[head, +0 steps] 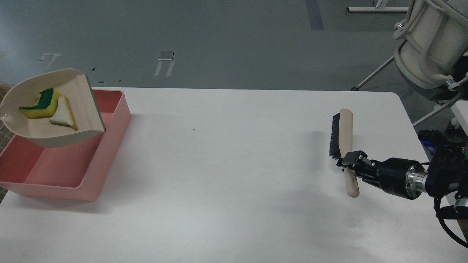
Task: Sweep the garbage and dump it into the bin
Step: 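Lift the dustpan with the left gripper and tip it over the pink bin, then bring the empty dustpan back and lower it onto the table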
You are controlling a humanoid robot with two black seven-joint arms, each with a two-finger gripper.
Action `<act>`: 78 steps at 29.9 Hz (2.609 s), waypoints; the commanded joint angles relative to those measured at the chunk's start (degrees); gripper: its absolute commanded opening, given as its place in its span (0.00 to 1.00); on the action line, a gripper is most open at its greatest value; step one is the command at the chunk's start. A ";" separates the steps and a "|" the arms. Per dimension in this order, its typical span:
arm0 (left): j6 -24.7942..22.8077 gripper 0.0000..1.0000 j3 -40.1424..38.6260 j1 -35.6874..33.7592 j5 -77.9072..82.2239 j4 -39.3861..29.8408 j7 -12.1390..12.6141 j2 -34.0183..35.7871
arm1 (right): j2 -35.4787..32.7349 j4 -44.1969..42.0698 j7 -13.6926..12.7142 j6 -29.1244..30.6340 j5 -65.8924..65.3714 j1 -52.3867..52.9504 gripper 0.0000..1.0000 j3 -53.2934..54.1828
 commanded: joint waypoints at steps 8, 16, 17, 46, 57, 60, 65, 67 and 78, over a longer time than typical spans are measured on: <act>-0.34 0.00 0.33 0.20 6.01 3.90 -0.49 5.67 | 0.18 0.08 -0.01 0.00 0.00 0.18 0.00 0.10; 0.19 0.00 0.41 0.02 9.81 3.81 -0.98 10.58 | 0.61 0.08 0.08 0.00 0.18 0.09 0.00 0.63; 0.19 0.00 0.41 0.02 9.81 3.81 -0.98 10.60 | 0.62 0.08 0.08 0.00 0.18 0.09 0.00 0.63; 7.21 0.00 0.59 -3.05 32.04 -4.36 -0.98 26.59 | 2.46 -0.62 0.17 0.00 -0.09 -0.08 0.00 1.42; 12.14 0.00 -0.82 -3.49 29.78 -4.63 -0.98 26.68 | 2.55 -0.80 0.26 0.00 0.09 -0.08 0.00 2.21; 11.44 0.00 -1.34 -4.02 25.82 -7.35 -0.98 27.12 | 2.55 -0.71 0.26 0.00 0.18 0.01 0.00 2.74; 7.31 0.00 -2.14 -6.13 18.71 -15.50 -0.98 26.42 | 1.76 -0.27 0.26 0.00 0.18 -0.17 0.00 3.97; 7.22 0.00 -1.70 -5.95 16.07 -18.58 -0.98 26.16 | 0.80 -0.27 0.26 0.00 0.18 -0.34 0.00 4.23; 7.39 0.00 11.36 -19.10 13.41 -30.03 14.18 6.49 | -1.84 -0.36 0.26 0.00 -0.26 -0.96 0.00 4.41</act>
